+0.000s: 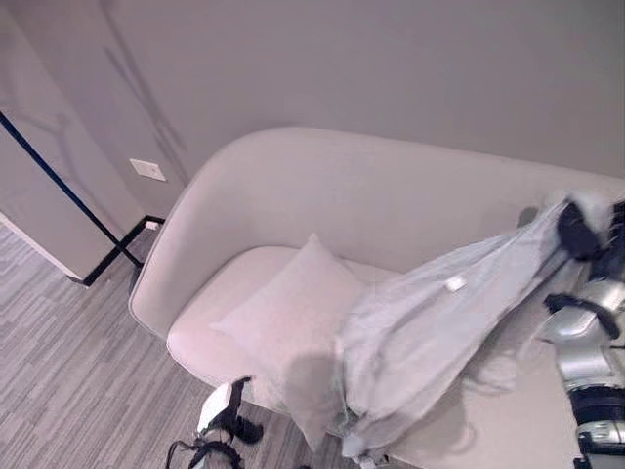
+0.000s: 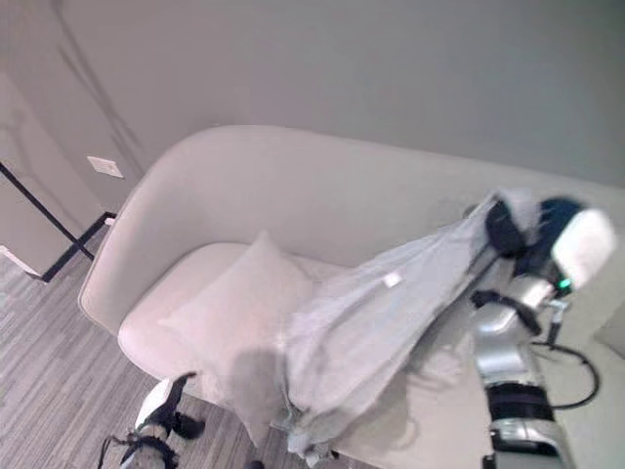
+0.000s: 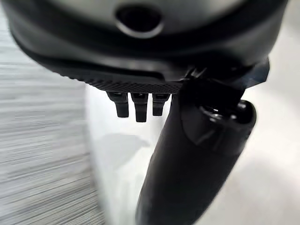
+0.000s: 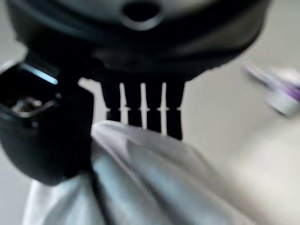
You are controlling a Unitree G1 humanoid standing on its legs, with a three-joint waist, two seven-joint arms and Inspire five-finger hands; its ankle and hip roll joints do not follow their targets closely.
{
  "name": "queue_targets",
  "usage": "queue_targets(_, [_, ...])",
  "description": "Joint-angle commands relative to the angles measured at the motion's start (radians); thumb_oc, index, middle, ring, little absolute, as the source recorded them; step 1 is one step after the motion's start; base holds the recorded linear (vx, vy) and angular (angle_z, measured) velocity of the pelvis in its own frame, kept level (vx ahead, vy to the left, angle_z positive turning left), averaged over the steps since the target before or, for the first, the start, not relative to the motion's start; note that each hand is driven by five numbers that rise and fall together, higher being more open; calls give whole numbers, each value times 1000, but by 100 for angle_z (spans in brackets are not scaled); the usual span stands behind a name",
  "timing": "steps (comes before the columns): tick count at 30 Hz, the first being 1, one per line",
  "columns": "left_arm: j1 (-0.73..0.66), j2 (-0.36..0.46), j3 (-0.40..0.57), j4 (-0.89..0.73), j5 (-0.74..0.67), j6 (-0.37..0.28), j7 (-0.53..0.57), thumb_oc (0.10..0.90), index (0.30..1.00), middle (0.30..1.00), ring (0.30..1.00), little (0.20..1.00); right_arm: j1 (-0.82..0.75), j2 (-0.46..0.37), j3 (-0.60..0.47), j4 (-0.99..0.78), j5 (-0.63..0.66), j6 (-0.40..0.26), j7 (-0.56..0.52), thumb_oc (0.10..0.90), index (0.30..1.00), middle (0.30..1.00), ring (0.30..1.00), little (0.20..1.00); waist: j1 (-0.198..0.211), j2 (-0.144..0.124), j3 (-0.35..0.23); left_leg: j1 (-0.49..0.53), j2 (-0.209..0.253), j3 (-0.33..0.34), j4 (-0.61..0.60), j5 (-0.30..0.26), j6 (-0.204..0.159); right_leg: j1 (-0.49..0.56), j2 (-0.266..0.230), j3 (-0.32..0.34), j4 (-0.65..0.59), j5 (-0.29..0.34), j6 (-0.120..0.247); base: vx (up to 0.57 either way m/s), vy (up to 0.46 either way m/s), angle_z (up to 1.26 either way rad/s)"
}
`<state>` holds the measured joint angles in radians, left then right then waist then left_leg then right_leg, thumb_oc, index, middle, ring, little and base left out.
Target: Hang the clothes on the sofa on the clothes rack.
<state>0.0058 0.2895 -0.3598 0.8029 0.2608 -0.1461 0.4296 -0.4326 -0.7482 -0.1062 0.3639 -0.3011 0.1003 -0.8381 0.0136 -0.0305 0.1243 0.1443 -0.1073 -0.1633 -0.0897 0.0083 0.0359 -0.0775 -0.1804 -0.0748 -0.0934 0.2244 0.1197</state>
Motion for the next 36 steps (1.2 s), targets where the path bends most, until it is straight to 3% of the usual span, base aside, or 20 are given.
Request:
queue_targets(1, [-46, 76, 15, -51, -43, -47, 71, 800, 900, 900, 900, 900, -183, -114, 6, -33, -113, -18, -106, 400, 300, 300, 300, 300, 39, -67, -89, -45, -12, -1, 2, -102, 12, 12, -93, 8, 137, -122, 89, 0, 0, 0])
queue_targets(10, [-34, 124, 101, -389, -136, -84, 72, 800, 900, 900, 900, 900, -455, -271, 149, -33, -187, 48, -57, 400, 300, 300, 300, 300, 49, -92, -116, -23, -9, 7, 2, -109, 13, 28, -90, 16, 139, -119, 89, -2, 14, -4])
queue_targets(14, [-122, 141, 96, -503, -156, -132, 123, 800, 900, 900, 900, 900, -610, -321, 255, 7, -177, 55, -34, 400, 300, 300, 300, 300, 38, -113, -131, -9, -4, 11, 2, -121, 9, 36, -87, 24, 146, -128, 89, 16, 10, -3])
queue_targets(18, [-178, 122, 76, -540, -211, -168, 132, 800, 900, 900, 900, 900, -741, -337, 362, 80, -148, 49, -33, 400, 300, 300, 300, 300, 27, -116, -130, -6, -5, 17, 2, -114, 5, 31, -89, 31, 152, -118, 87, -20, 3, -2])
queue_targets(19, [-243, 103, 21, -568, -264, -195, 112, 800, 900, 900, 900, 900, -861, -337, 447, 151, -112, 42, -26, 400, 300, 300, 300, 300, 16, -128, -138, -2, -2, 24, 2, -116, 2, 30, -86, 39, 154, -115, 86, -11, 0, -12])
queue_targets(25, [-335, 32, -98, -564, -324, -217, 48, 800, 900, 900, 900, 900, -1040, -294, 566, 226, -61, 25, -19, 400, 300, 300, 300, 300, -9, -131, -147, 4, 0, 36, 2, -119, 1, 28, -81, 59, 148, -108, 82, -4, -1, -9])
queue_targets(29, [-403, -65, -289, -545, -501, -219, -125, 800, 900, 900, 900, 900, -1138, -209, 617, 250, -37, 23, -8, 400, 300, 300, 300, 300, -41, -132, -154, 10, 4, 49, 2, -123, 3, 22, -71, 80, 152, -106, 77, 0, -2, -8])
queue_targets(32, [-466, -143, -412, -435, -561, -198, -214, 800, 900, 900, 900, 900, -1187, -130, 628, 259, -16, 13, -1, 400, 300, 300, 300, 300, -65, -131, -152, 15, 5, 58, 2, -126, 5, 17, -64, 104, 154, -104, 74, 1, 4, -23])
queue_targets(34, [-509, -216, -451, -306, -604, -180, -224, 800, 900, 900, 900, 900, -1203, -86, 628, 235, 3, 7, 6, 400, 300, 300, 300, 300, -85, -129, -154, 18, 5, 67, 2, -127, 4, 13, -61, 117, 157, -104, 72, 9, -4, -22])
queue_targets(36, [-521, -232, -457, -279, -607, -177, -222, 800, 900, 900, 900, 900, -1208, -74, 629, 223, 9, 3, 8, 400, 300, 300, 300, 300, -92, -129, -156, 18, 5, 69, 2, -128, 4, 10, -58, 122, 159, -105, 71, 7, -7, -18])
